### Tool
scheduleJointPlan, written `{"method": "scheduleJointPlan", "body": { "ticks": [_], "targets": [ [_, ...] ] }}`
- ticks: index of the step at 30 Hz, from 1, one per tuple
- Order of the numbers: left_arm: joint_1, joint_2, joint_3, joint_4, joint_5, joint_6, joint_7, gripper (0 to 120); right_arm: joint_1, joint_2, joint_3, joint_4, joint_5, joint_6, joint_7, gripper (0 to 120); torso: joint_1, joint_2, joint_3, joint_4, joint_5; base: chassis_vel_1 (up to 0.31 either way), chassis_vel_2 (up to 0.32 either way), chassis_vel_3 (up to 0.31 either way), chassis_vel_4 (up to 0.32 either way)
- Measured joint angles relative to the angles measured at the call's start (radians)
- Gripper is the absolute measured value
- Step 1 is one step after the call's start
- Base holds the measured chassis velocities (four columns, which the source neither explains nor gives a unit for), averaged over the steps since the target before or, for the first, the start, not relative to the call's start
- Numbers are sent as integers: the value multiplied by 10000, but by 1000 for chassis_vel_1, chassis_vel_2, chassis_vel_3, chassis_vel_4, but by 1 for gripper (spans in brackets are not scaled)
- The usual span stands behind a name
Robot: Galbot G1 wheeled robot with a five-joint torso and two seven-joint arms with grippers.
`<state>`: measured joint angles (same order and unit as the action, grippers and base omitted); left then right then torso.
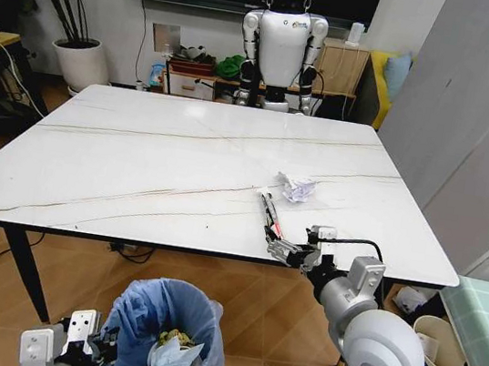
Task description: Pick up the trash bin and place the trash from the table into it.
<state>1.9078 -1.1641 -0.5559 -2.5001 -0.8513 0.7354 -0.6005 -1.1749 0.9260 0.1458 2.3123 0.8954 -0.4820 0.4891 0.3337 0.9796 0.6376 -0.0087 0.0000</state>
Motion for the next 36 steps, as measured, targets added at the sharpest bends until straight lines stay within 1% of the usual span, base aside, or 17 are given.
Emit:
{"method": "scheduleJointPlan", "body": {
  "ticks": [11,15,21,27,29,30,32,33,36],
  "targets": [
    [28,-35,37,0,122,0,69,0,728,12,-421,-494,14,-144,-162,100,0,0,0,1,0,0,0,0,0],
    [0,29,8,0,124,0,109,0,776,-13,-573,-626,3,-250,-150,100,0,0,0,-2,0,0,0,0,0],
    [-30,43,-4,0,98,0,123,0,1053,-47,-946,-971,-148,-379,-162,100,0,0,0,1,0,0,0,0,0],
    [-114,97,-47,0,-3,0,144,0,1150,-39,-976,-1225,-141,-383,-227,100,0,0,0,0,0,0,0,0,0],
    [-167,126,-67,0,-74,0,141,0,1208,-48,-977,-1330,-130,-384,-247,96,0,0,0,0,0,0,0,0,0],
    [-167,126,-67,0,-74,0,141,0,1208,-48,-977,-1330,-130,-384,-247,96,0,0,0,0,0,0,0,0,0],
    [-195,151,-97,0,-140,0,129,0,1263,-67,-976,-1415,-110,-383,-268,85,0,0,0,0,0,0,0,0,0],
    [-195,151,-97,0,-140,0,129,0,1263,-67,-976,-1415,-110,-383,-268,85,0,0,0,0,0,0,0,0,0],
    [-245,174,-136,0,-216,0,113,0,1272,-88,-977,-1486,-129,-383,-328,71,0,0,0,0,0,0,0,0,0]
  ]
}}
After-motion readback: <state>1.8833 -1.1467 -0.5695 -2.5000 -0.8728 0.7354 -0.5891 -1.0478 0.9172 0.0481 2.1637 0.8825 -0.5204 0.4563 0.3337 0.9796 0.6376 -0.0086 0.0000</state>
